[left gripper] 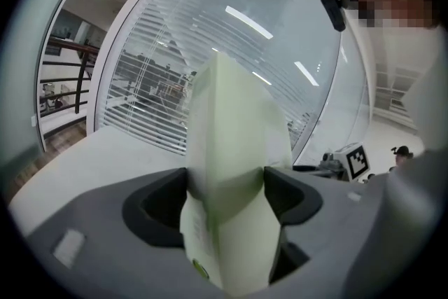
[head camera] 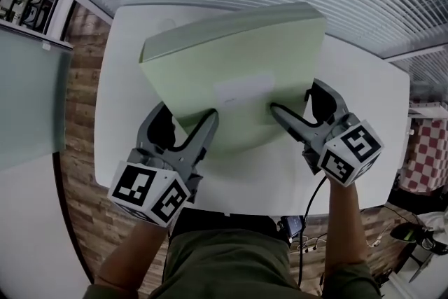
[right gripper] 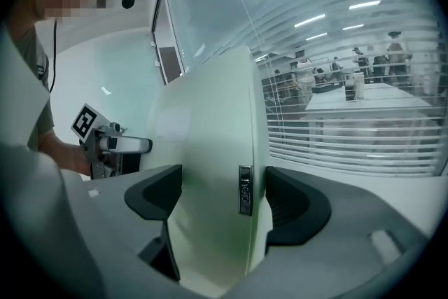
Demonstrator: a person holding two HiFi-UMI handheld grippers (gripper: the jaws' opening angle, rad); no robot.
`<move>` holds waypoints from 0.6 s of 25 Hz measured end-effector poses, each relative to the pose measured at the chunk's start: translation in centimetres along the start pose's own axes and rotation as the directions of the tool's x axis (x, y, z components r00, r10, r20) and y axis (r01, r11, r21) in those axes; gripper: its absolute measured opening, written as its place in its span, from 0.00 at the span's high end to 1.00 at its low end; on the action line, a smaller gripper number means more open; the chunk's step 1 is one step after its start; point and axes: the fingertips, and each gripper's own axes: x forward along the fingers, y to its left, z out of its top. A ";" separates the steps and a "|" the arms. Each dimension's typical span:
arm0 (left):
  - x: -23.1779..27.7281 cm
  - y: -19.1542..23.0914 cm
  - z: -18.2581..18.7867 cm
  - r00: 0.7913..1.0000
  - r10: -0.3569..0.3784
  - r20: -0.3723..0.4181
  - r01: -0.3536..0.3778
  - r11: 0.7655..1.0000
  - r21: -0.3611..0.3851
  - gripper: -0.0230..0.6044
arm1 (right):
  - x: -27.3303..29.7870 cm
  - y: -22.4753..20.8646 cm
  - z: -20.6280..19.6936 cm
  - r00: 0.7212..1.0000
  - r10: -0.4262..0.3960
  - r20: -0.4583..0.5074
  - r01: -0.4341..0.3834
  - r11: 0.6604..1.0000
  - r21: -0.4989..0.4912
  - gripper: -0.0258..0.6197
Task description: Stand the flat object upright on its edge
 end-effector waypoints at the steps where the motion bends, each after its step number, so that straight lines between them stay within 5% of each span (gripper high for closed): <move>1: 0.1 0.0 0.3 1.000 -0.008 0.003 0.008 1.000 0.015 0.44 | -0.1 0.0 0.1 1.000 -0.009 0.013 0.009 1.000 0.003 0.37; 15: 3.0 1.1 3.3 0.991 -0.126 0.043 0.116 0.974 0.196 0.42 | 0.7 -0.6 1.4 0.979 -0.155 0.136 0.157 0.988 -0.004 0.37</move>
